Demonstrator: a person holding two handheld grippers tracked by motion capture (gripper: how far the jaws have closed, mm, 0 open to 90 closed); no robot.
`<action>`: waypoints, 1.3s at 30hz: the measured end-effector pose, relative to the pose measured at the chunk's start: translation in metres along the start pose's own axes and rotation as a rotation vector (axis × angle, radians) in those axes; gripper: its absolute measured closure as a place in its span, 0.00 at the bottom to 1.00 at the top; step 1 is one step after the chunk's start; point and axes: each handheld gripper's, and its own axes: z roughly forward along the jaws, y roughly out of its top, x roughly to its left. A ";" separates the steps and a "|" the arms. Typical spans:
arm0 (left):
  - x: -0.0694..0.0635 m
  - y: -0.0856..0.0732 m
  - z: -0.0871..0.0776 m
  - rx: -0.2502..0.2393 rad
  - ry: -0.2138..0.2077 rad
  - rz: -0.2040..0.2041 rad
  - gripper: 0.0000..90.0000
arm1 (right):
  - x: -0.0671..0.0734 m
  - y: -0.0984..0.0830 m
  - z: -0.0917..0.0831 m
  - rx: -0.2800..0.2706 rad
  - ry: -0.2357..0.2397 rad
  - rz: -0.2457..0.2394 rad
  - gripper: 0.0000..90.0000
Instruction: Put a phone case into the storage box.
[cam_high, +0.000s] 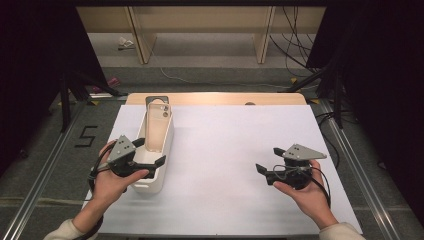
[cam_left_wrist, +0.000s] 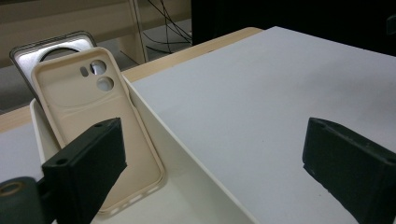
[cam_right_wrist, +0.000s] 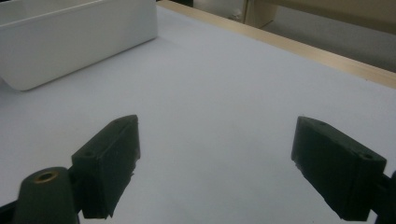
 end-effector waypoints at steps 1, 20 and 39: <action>0.000 -0.001 0.000 0.000 0.000 -0.002 0.06 | 0.000 0.000 -0.001 0.000 0.000 0.002 0.18; 0.000 -0.010 -0.011 0.006 0.007 -0.002 0.06 | -0.001 -0.003 -0.009 -0.001 0.001 0.012 0.18; -0.004 -0.014 -0.011 0.013 0.002 0.006 0.06 | -0.001 -0.004 -0.010 0.002 0.005 0.014 0.18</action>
